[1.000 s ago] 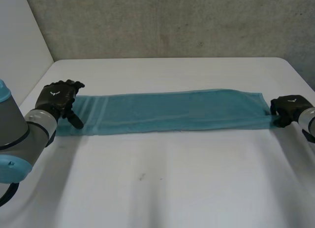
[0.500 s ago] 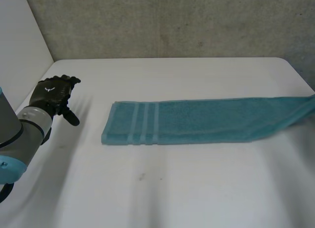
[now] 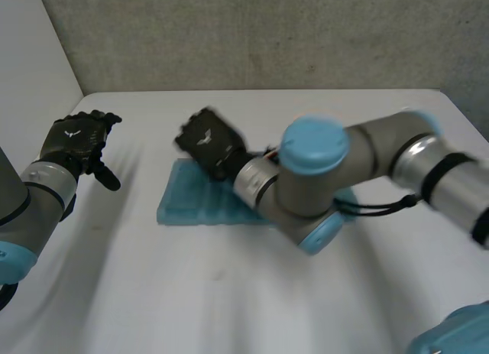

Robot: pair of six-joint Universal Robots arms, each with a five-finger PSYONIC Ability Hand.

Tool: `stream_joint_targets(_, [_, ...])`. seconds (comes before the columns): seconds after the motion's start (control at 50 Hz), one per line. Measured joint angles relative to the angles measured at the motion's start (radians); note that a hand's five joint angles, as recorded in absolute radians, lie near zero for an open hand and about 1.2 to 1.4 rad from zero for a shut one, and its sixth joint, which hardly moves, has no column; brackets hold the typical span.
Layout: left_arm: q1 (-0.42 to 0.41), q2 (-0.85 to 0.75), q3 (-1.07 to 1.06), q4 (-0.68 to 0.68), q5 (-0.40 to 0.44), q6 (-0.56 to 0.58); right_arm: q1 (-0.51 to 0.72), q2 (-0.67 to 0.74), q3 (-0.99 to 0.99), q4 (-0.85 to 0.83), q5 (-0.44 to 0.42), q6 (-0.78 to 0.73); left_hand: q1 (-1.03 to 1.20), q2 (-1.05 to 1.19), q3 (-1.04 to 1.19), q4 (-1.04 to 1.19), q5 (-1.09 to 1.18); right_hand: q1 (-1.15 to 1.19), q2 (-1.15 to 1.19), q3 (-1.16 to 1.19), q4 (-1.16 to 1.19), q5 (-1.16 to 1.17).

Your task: Fold the laundry

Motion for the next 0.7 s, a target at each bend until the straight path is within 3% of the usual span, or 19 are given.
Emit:
stream_joint_targets(0.1, [-0.001, 0.000, -0.004, 0.000, 0.001, 0.000, 0.053, 0.095, -0.032, 0.004, -0.033, 0.048, 0.000, 0.000, 0.000, 0.000, 0.000, 0.000, -0.006, -0.008, -0.008, -0.001])
stream_joint_targets(0.12, [-0.003, 0.000, -0.005, 0.000, 0.001, 0.000, 0.059, 0.113, -0.038, 0.006, -0.034, 0.056, 0.000, 0.000, 0.000, 0.000, 0.000, -0.149, -0.155, -0.159, -0.161, -0.140])
stream_joint_targets(0.16, [-0.005, 0.000, -0.006, 0.000, 0.002, 0.000, 0.062, 0.122, -0.043, 0.007, -0.029, 0.062, 0.000, 0.000, 0.000, 0.000, 0.000, -0.149, -0.155, -0.159, -0.161, -0.140])
stream_joint_targets(0.18, [-0.006, 0.000, -0.006, 0.000, 0.002, 0.000, 0.062, 0.122, -0.044, 0.007, -0.024, 0.065, 0.000, 0.000, 0.000, 0.000, 0.000, -0.487, -0.580, -0.576, -0.558, -0.529])
stream_joint_targets(0.2, [-0.008, 0.000, -0.004, 0.000, 0.002, 0.000, 0.060, 0.114, -0.047, 0.008, -0.010, 0.071, 0.000, 0.000, 0.000, 0.000, 0.000, -0.642, -0.774, -0.767, -0.769, -0.739])
stream_joint_targets(0.24, [-0.009, 0.000, -0.002, 0.001, 0.003, 0.001, 0.056, 0.098, -0.046, 0.009, 0.010, 0.080, 0.000, 0.000, 0.000, 0.000, 0.000, -0.735, -0.919, -0.923, -0.926, -0.882])
stream_joint_targets(0.42, [-0.060, -0.029, 0.054, 0.010, 0.010, 0.004, -0.078, -0.157, 0.065, 0.065, 0.228, 0.308, 0.000, 0.000, 0.000, 0.000, 0.000, -0.748, -0.958, -0.970, -0.958, -0.917])
stream_joint_targets(0.56, [-0.155, -0.112, 0.147, 0.016, 0.012, 0.006, -0.215, -0.285, 0.222, 0.184, 0.261, 0.426, 0.000, 0.000, 0.000, 0.000, 0.000, -0.748, -0.958, -0.970, -0.958, -0.917])
stream_joint_targets(0.7, [-0.251, -0.233, 0.253, 0.016, 0.005, 0.007, -0.350, -0.330, 0.406, 0.290, 0.229, 0.456, 0.000, 0.000, 0.000, 0.000, 0.000, -0.748, -0.956, -0.967, -0.957, -0.917])
